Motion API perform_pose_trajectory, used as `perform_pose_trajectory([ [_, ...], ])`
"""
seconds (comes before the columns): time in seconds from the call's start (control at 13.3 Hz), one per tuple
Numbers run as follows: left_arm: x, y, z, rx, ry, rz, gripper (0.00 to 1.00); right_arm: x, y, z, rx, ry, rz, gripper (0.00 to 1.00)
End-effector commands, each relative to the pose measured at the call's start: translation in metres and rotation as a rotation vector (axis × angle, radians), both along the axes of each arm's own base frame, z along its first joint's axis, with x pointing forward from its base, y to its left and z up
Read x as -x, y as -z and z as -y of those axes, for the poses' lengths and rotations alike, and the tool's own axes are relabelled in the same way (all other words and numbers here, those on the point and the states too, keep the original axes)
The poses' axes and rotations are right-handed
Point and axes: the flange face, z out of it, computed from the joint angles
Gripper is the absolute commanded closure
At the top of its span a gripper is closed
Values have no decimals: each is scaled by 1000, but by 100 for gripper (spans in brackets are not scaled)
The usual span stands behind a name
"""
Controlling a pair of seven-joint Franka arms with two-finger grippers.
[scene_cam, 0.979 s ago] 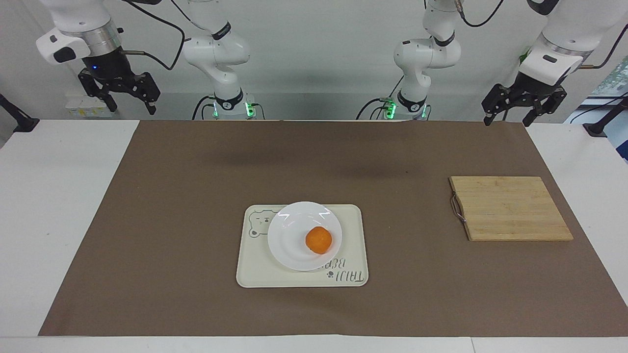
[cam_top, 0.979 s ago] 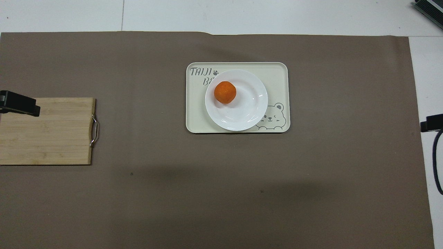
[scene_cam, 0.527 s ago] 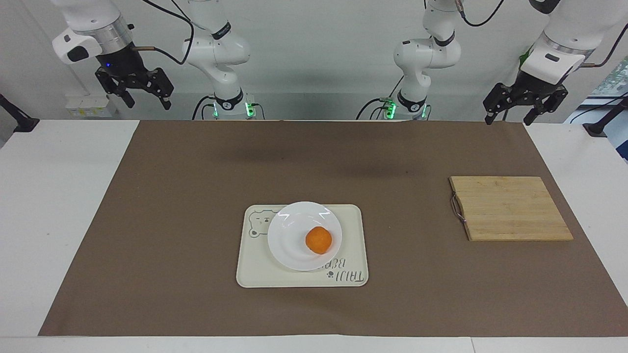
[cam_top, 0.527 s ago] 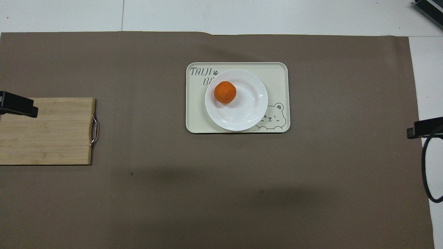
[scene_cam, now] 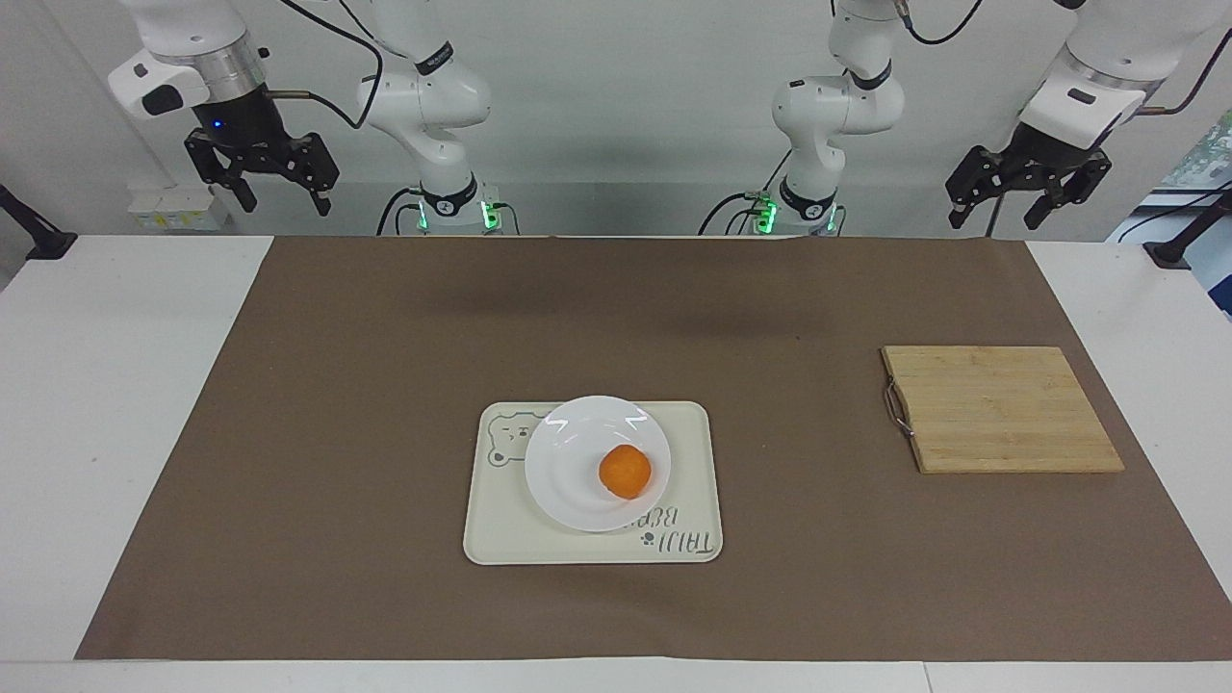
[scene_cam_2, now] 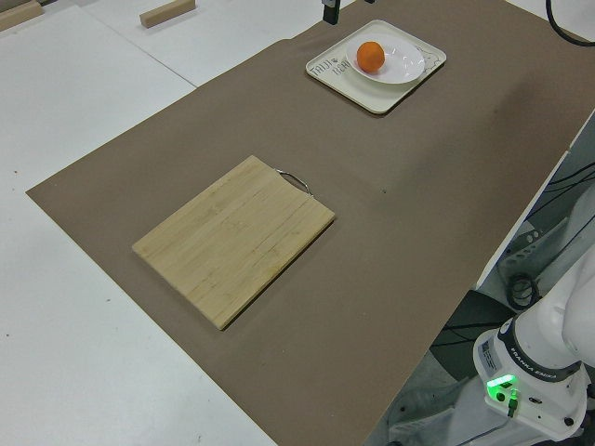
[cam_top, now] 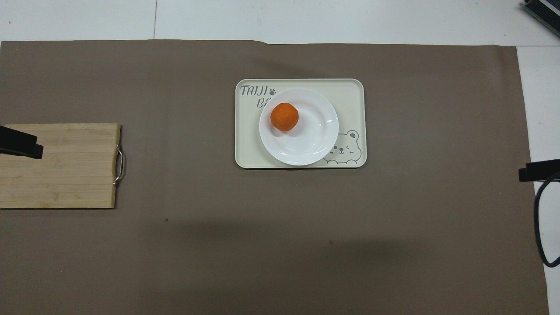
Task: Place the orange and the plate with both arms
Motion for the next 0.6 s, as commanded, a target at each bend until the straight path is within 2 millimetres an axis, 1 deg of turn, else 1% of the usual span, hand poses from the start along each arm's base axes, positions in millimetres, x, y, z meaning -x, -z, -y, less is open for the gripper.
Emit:
perform_pose_trajectory([
  [0.0, 7, 0, -1, 13, -12, -8, 0, -12, -11, 0, 23, -13, -18, 0],
  [0.08, 7, 0, 0, 13, -11, -8, 0, -5, -6, 1, 20, -19, -17, 0],
  [0.15, 7, 0, 0, 13, -12, -6, 0, -5, -3, 0, 22, -33, 3, 0],
  [0.3, 7, 0, 0, 13, -12, -6, 0, -5, -3, 1, 28, -60, 7, 0],
  [0.53, 7, 0, 1, 13, -11, -8, 0, -6, -3, 2, 35, -54, 9, 0],
])
